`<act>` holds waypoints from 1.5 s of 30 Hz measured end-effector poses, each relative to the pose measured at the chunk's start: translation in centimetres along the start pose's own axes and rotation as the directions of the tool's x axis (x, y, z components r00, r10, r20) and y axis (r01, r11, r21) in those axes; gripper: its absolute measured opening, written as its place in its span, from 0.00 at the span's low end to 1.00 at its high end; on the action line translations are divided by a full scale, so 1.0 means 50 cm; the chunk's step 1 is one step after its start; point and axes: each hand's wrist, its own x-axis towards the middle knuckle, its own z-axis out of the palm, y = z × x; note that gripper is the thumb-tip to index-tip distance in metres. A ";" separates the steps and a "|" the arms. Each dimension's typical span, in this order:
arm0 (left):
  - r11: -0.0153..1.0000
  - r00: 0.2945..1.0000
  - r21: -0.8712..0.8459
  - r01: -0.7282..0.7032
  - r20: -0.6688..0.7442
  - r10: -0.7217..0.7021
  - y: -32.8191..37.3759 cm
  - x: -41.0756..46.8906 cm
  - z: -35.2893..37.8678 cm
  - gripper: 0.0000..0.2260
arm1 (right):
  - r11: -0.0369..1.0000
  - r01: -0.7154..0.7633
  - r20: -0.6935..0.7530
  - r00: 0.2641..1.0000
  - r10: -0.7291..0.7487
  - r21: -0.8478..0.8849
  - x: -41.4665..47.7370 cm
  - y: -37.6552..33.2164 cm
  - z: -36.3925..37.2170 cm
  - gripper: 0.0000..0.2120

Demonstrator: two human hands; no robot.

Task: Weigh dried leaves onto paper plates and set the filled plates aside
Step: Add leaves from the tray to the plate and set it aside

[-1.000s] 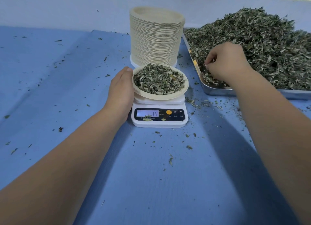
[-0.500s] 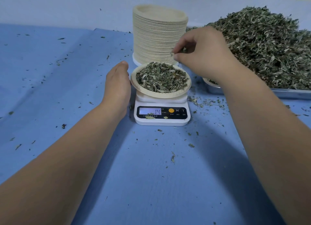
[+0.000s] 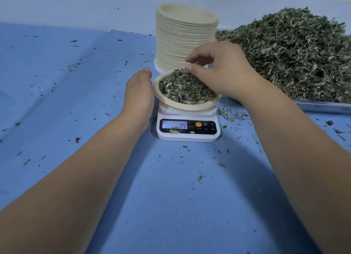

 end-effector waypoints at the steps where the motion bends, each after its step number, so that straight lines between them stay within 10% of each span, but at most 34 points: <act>1: 1.000 1.000 0.006 -0.007 0.001 0.007 0.002 -0.003 0.000 0.10 | 1.000 -0.006 -0.021 1.000 0.006 0.007 -0.005 0.002 -0.001 0.09; 11: 0.982 0.998 0.179 -0.067 0.024 0.064 0.021 -0.038 0.006 0.19 | 0.995 -0.100 -0.144 0.985 0.099 -0.005 -0.072 0.037 -0.001 0.09; 45: 0.999 0.992 -0.028 -0.030 0.125 0.033 -0.004 -0.014 0.001 0.24 | 0.942 -0.326 -0.055 0.942 0.330 0.076 -0.108 0.095 0.017 0.10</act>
